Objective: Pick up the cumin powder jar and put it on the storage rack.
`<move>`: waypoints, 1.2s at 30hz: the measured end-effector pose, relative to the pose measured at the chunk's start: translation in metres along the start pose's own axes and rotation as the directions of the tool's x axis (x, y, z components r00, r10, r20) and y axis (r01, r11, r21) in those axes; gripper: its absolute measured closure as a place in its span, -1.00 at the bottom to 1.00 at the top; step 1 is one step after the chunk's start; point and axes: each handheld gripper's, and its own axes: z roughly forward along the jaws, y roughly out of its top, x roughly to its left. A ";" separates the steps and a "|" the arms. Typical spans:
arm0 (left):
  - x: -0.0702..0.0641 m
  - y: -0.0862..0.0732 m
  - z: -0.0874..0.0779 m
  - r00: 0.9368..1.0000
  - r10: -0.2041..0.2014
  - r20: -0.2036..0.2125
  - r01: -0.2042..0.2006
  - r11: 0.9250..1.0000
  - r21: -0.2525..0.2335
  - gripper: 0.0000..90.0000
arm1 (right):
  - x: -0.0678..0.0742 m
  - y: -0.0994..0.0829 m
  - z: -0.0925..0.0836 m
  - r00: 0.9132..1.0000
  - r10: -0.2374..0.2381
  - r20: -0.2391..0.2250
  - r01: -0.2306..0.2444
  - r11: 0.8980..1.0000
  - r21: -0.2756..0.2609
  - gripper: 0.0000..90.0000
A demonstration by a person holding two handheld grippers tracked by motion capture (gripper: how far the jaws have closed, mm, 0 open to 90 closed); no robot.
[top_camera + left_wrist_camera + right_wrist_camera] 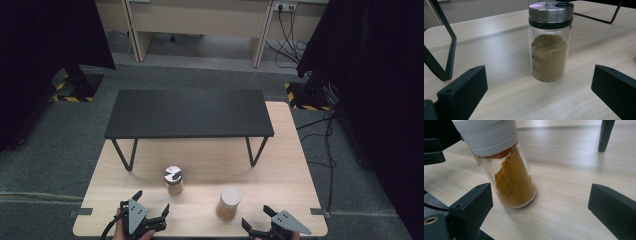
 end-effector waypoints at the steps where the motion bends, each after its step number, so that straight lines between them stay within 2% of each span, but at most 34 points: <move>1: 0.000 0.001 0.000 1.000 -0.001 0.004 0.001 1.000 0.002 -1.00 | 0.000 0.000 0.000 1.000 0.000 0.000 0.000 1.000 0.000 -0.87; 14: 0.003 0.010 0.004 1.000 0.018 0.013 -0.018 1.000 0.002 -1.00 | -0.002 0.002 -0.002 1.000 0.007 0.002 -0.007 1.000 0.008 -0.87; 21: 0.002 0.025 0.016 0.999 0.042 0.020 -0.042 0.999 -0.003 -1.00 | -0.001 0.003 0.000 1.000 0.004 -0.006 -0.004 1.000 0.013 -0.87; 23: 0.001 0.031 0.025 0.999 0.041 0.025 -0.041 0.999 0.005 -1.00 | -0.001 0.004 0.001 1.000 0.004 -0.008 -0.004 1.000 0.017 -0.87; 29: -0.002 0.035 0.037 0.999 0.038 0.036 -0.039 0.999 0.027 -1.00 | 0.000 0.004 0.002 1.000 0.003 -0.009 -0.003 1.000 0.018 -0.87; 36: -0.006 0.037 0.048 0.999 0.033 0.020 -0.033 0.998 0.052 -1.00 | 0.000 0.005 0.001 1.000 0.004 -0.006 -0.004 1.000 0.019 -0.87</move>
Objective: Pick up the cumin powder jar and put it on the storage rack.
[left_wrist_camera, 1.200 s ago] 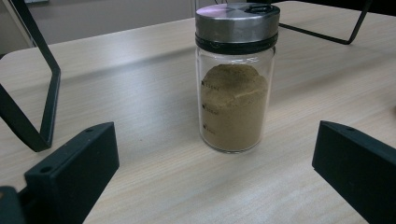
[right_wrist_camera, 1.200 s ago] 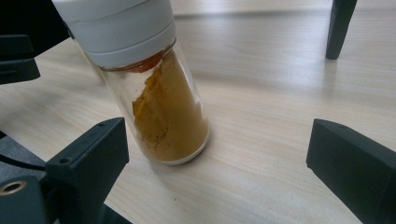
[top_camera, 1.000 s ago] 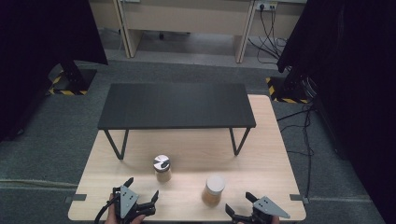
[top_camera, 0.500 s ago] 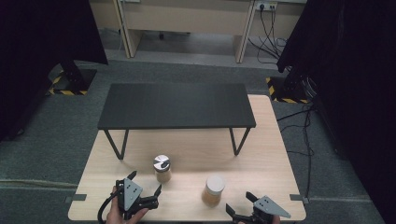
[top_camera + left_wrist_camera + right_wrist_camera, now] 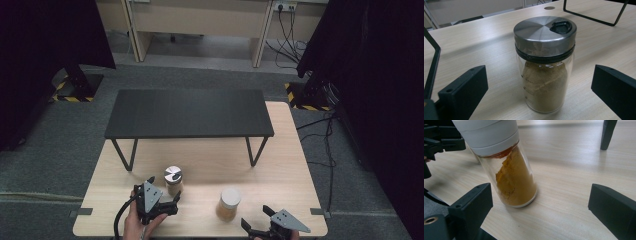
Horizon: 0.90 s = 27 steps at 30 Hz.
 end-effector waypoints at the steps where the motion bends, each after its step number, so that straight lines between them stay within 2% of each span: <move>1: 0.000 0.000 0.001 1.000 0.000 -0.001 0.000 1.000 0.002 -1.00 | 0.000 0.000 0.001 1.000 0.000 -0.001 0.000 1.000 0.000 -0.87; 11: -0.005 0.002 0.011 1.000 -0.006 -0.005 0.006 1.000 0.014 -0.99 | 0.001 0.000 0.001 1.000 -0.004 -0.003 0.004 1.000 0.005 -0.87; 21: -0.011 0.000 0.020 1.000 -0.007 0.010 0.006 1.000 0.021 -0.99 | 0.003 0.000 0.001 1.000 -0.017 -0.005 0.017 1.000 0.001 -0.87; 27: -0.014 0.002 0.028 1.000 -0.001 0.010 0.001 0.999 0.044 -0.99 | 0.003 -0.001 0.002 1.000 -0.015 -0.006 0.015 1.000 0.005 -0.87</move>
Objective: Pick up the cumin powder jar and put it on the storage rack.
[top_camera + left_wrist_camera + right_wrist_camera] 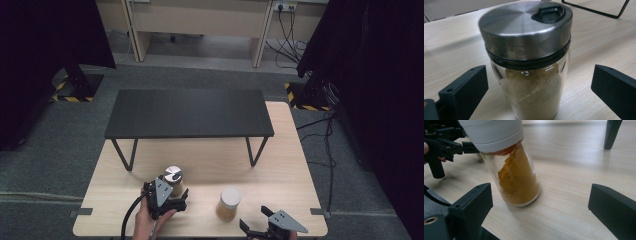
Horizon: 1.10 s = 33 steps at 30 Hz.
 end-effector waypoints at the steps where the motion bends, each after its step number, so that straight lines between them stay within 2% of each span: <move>1: 0.000 0.001 0.001 1.000 0.000 -0.004 0.000 1.000 0.005 -0.99 | 0.000 0.000 0.000 1.000 0.002 -0.001 -0.002 1.000 0.001 -0.87; 6: -0.001 0.002 0.004 1.000 -0.011 -0.024 0.012 1.000 0.016 -0.98 | 0.000 0.000 0.000 1.000 -0.001 -0.002 0.001 1.000 -0.003 -0.87; 12: -0.002 0.002 0.007 1.000 -0.016 -0.024 0.016 1.000 0.019 -0.95 | 0.000 0.000 0.000 1.000 -0.004 -0.008 0.004 1.000 -0.007 -0.89; 14: -0.002 0.002 0.007 1.000 -0.016 -0.023 0.016 1.000 0.020 -0.95 | 0.001 0.000 0.000 1.000 -0.017 0.002 0.017 1.000 -0.007 -0.98; 17: -0.002 0.002 0.007 1.000 -0.015 -0.023 0.015 1.000 0.019 -0.95 | 0.002 -0.001 0.000 1.000 -0.005 0.016 0.005 1.000 -0.010 -0.97; 23: -0.002 0.003 0.009 1.000 -0.014 -0.028 0.015 1.000 0.024 -0.94 | 0.001 -0.001 0.002 1.000 -0.007 0.005 0.007 1.000 0.000 -0.98; 25: -0.002 0.002 0.009 0.999 -0.024 -0.035 0.025 0.999 0.022 -0.91 | 0.001 -0.001 0.002 1.000 -0.013 0.003 0.013 1.000 0.003 -0.97; 26: -0.002 0.002 0.010 0.999 -0.023 -0.037 0.024 0.999 0.025 -0.84 | 0.001 -0.001 0.003 1.000 -0.014 0.002 0.014 1.000 0.004 -0.97; 30: -0.003 0.002 0.010 0.999 -0.012 -0.033 0.013 0.999 0.032 -0.78 | 0.000 -0.001 0.003 1.000 -0.012 0.000 0.012 1.000 0.005 -0.97; 33: -0.002 0.004 0.011 0.999 -0.023 -0.032 0.024 0.999 0.045 -0.65 | 0.000 -0.001 0.003 1.000 -0.010 0.000 0.010 1.000 0.006 -0.98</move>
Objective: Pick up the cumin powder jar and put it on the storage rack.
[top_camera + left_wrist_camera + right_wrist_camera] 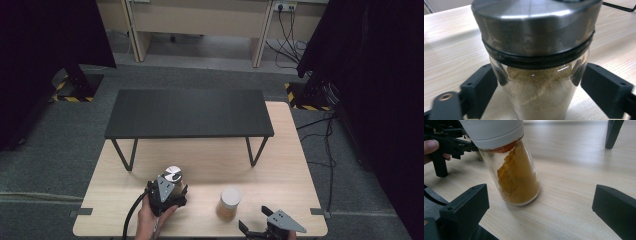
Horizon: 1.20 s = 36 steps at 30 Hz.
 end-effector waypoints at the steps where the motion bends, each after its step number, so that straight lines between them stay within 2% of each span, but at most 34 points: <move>1: 0.002 0.001 0.001 1.000 -0.005 0.003 0.005 1.000 0.004 -0.59 | 0.000 0.000 0.000 1.000 0.000 0.000 0.000 1.000 0.001 -0.98; 11: 0.001 0.002 0.002 1.000 -0.031 0.001 0.031 0.999 0.008 -0.36 | -0.001 0.000 0.001 1.000 0.002 -0.008 -0.002 1.000 0.007 -0.97; 16: 0.005 0.002 0.001 0.999 -0.051 0.014 0.051 0.999 0.008 -0.34 | -0.001 0.000 0.001 1.000 0.003 -0.009 -0.003 1.000 0.010 -0.97; 22: 0.001 0.002 0.002 0.998 -0.064 -0.004 0.064 0.998 0.009 -0.33 | -0.001 -0.001 0.002 1.000 0.000 -0.010 0.000 1.000 0.008 -0.97; 36: 0.000 0.002 0.002 0.998 -0.063 -0.009 0.063 0.998 0.007 -0.33 | -0.001 -0.001 0.002 1.000 0.001 -0.011 -0.001 1.000 0.009 -0.97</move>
